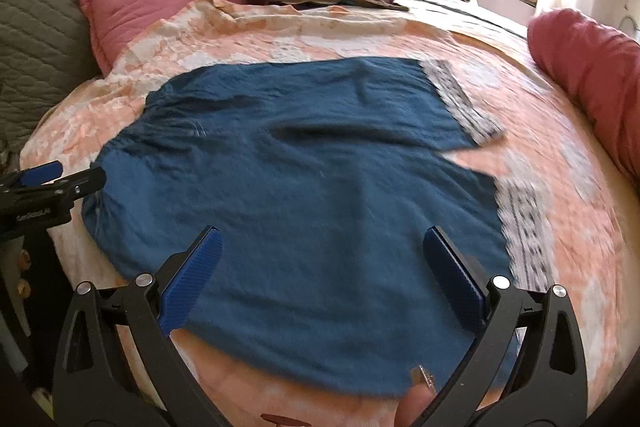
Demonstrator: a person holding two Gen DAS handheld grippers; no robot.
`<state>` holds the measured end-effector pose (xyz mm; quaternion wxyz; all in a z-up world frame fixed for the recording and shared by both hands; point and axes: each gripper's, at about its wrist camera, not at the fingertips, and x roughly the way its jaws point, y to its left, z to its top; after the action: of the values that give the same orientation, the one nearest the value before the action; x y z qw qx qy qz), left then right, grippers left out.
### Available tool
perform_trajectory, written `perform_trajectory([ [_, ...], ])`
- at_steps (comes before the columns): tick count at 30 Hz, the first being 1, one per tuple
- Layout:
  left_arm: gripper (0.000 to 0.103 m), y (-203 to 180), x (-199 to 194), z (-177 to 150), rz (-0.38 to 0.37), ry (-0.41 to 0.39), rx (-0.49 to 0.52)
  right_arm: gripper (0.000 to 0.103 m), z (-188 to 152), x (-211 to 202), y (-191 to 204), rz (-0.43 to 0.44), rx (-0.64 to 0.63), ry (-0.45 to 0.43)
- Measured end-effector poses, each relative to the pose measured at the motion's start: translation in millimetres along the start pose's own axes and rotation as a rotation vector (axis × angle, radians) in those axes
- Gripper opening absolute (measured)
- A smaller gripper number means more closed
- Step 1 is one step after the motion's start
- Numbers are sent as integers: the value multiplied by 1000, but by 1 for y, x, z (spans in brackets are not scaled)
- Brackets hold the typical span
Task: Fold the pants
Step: 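Move both tools down toward the elastic waistband of the blue pants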
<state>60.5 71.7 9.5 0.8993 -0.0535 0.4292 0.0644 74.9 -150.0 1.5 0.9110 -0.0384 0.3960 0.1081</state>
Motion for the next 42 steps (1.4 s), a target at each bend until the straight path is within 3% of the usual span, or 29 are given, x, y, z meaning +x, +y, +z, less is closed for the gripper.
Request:
perform_trajectory([
  [8,99,35,29,40,21,16,-41,95,51,51,2,155,27,130],
  [19,99,59,87,96,32,58,-23,95,119,106,20,202,-99,98],
  [30,99,63,150,118,-16,157,5,95,164,186,29,164,-248,142],
  [37,99,65,167,134,-66,129,-10,95,185,219,39,133,-365,146],
  [40,98,60,174,135,-41,133,17,95,188,229,44,128,-411,146],
  [41,97,58,174,134,-36,127,27,95,189,232,46,130,-428,147],
  [42,85,56,174,133,-36,119,38,95,189,234,48,131,-440,148],
])
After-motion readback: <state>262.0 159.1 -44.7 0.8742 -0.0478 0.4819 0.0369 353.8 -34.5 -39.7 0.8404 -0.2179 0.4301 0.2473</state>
